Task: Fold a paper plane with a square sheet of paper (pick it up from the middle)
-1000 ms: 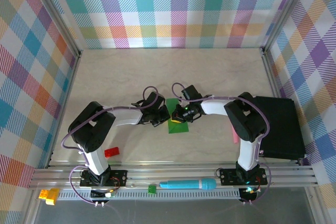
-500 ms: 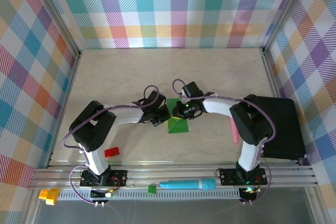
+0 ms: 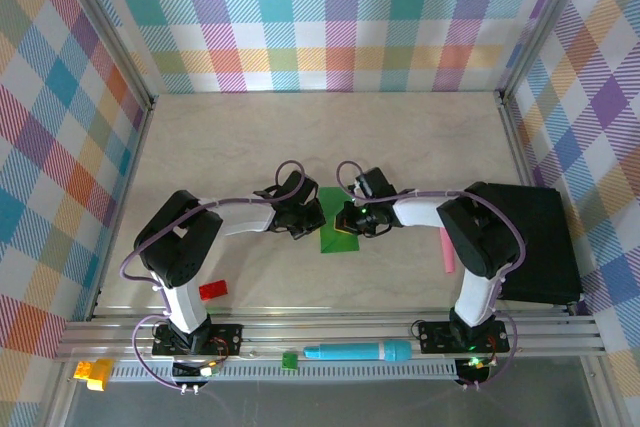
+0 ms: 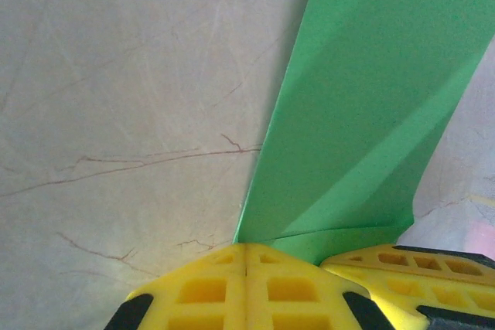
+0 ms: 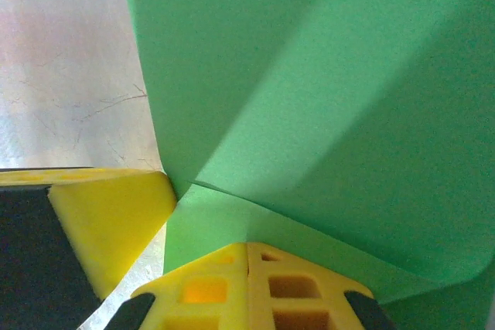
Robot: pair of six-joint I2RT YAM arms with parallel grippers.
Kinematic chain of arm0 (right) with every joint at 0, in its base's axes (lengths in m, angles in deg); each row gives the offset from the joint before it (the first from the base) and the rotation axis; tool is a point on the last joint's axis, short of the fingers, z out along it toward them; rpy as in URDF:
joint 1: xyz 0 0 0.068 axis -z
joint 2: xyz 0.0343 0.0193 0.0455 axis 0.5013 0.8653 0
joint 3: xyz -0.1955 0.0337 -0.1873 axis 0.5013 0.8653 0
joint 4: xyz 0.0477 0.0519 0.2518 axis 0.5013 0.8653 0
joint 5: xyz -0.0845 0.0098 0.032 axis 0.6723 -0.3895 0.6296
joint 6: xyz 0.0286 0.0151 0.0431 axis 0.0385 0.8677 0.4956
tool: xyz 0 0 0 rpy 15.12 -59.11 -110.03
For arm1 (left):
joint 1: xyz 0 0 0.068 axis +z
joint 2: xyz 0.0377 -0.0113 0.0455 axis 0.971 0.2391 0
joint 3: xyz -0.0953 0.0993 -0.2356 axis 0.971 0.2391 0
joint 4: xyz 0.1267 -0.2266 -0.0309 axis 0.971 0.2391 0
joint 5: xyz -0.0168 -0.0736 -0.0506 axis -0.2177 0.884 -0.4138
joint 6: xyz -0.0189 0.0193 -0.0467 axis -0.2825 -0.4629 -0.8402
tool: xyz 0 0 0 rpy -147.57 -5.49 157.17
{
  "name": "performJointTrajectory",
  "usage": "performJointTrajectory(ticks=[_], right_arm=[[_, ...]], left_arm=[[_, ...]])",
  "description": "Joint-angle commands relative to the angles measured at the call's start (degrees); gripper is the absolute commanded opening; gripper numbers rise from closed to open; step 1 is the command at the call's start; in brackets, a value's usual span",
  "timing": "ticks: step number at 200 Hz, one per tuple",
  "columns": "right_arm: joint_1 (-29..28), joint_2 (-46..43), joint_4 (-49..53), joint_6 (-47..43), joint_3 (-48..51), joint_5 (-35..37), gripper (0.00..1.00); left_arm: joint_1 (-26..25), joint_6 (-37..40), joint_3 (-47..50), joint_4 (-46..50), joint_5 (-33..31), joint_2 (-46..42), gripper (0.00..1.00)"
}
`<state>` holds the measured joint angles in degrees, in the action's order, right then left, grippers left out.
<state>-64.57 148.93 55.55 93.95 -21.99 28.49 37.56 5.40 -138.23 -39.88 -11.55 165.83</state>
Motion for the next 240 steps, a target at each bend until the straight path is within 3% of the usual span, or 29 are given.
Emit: performJointTrajectory(ticks=[1, 39, 99, 240], right_arm=[[0.1, 3.0, 4.7, 1.0, 3.8, 6.8, 0.03], [0.1, 3.5, 6.0, 3.4, 3.5, 8.2, 0.03], [0.1, 4.6, 8.1, 5.6, 3.0, 9.4, 0.03], [0.0, 5.0, 8.4, 6.0, 2.8, 9.0, 0.03]], left_arm=[[-0.4, 1.3, -1.2, 4.7, -0.7, 0.4, 0.00], [-1.7, -0.3, -1.7, 2.6, -0.6, -5.9, 0.05], [-6.5, -10.8, 8.2, -7.9, -1.5, -9.4, 0.08], [-8.4, -11.7, 8.5, -12.3, 0.3, -4.4, 0.05]])
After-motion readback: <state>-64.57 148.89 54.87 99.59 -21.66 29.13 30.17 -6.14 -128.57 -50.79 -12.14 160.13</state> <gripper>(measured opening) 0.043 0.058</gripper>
